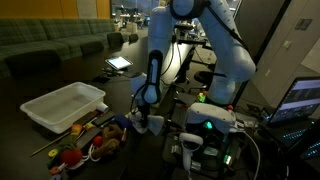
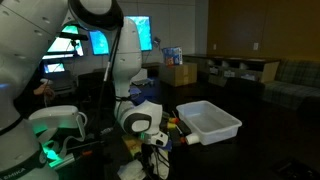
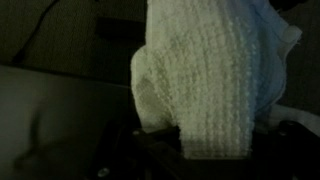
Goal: Use the white towel to move the objects on the table to the left, then put the towel in the bowl
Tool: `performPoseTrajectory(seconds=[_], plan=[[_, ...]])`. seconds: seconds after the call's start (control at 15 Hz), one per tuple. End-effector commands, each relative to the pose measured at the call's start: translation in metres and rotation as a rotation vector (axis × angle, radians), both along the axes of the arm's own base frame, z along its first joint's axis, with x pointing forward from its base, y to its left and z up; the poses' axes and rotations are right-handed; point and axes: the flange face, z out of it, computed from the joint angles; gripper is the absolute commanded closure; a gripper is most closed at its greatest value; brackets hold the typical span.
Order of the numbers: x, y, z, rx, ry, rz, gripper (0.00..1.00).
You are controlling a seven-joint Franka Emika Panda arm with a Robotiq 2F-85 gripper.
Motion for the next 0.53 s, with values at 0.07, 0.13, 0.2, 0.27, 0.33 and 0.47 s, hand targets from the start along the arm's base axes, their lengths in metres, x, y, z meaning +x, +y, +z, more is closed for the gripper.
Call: performPoseTrajectory(seconds=[0.07, 0.13, 0.2, 0.27, 0.33, 0.47], plan=[[0.036, -0.003, 0.0, -0.095, -0.075, -0.028, 0.91], [0.044, -0.007, 0.001, -0.117, -0.09, -0.032, 0.91], [0.053, -0.011, 0.005, -0.136, -0.105, -0.031, 0.91], [0.06, -0.013, 0.005, -0.149, -0.118, -0.035, 0.91], [0.067, -0.014, 0.005, -0.156, -0.124, -0.032, 0.91], [0.076, -0.006, 0.006, -0.161, -0.136, -0.006, 0.91]])
